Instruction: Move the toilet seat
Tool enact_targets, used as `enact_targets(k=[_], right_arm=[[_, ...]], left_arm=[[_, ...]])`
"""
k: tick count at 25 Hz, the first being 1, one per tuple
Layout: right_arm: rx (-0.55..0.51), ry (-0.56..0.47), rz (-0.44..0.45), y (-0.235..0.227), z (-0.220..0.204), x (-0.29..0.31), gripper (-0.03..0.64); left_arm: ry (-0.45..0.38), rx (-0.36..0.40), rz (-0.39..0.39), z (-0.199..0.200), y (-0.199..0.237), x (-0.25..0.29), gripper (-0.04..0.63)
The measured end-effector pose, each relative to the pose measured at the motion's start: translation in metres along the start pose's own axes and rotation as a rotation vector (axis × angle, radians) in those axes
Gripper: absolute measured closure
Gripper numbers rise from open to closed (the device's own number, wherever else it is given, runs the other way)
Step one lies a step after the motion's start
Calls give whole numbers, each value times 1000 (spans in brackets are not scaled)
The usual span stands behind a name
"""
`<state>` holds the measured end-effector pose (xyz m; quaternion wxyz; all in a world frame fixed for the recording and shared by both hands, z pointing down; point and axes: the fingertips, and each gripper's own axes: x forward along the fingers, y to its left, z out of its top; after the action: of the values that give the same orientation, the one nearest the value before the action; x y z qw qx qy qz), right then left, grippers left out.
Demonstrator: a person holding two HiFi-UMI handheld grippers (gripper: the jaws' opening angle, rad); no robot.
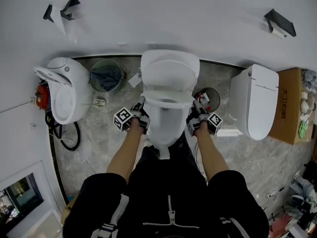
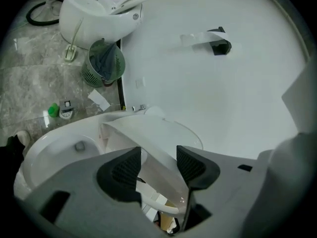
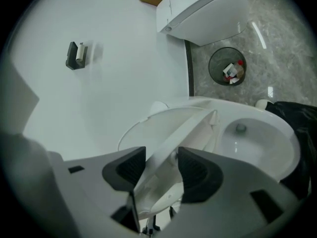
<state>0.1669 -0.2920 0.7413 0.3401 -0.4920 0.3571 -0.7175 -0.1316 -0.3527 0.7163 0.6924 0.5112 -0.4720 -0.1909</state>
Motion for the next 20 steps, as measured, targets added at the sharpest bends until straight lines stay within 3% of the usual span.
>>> enact_targets(k=[8, 20], right_arm=[[-22, 37, -11, 34, 17, 44, 397], [59, 4, -43, 53, 39, 87, 394]], left_arm=[[-97, -26, -8, 22, -27, 41, 367], [-137, -42, 21, 41, -47, 86, 371]])
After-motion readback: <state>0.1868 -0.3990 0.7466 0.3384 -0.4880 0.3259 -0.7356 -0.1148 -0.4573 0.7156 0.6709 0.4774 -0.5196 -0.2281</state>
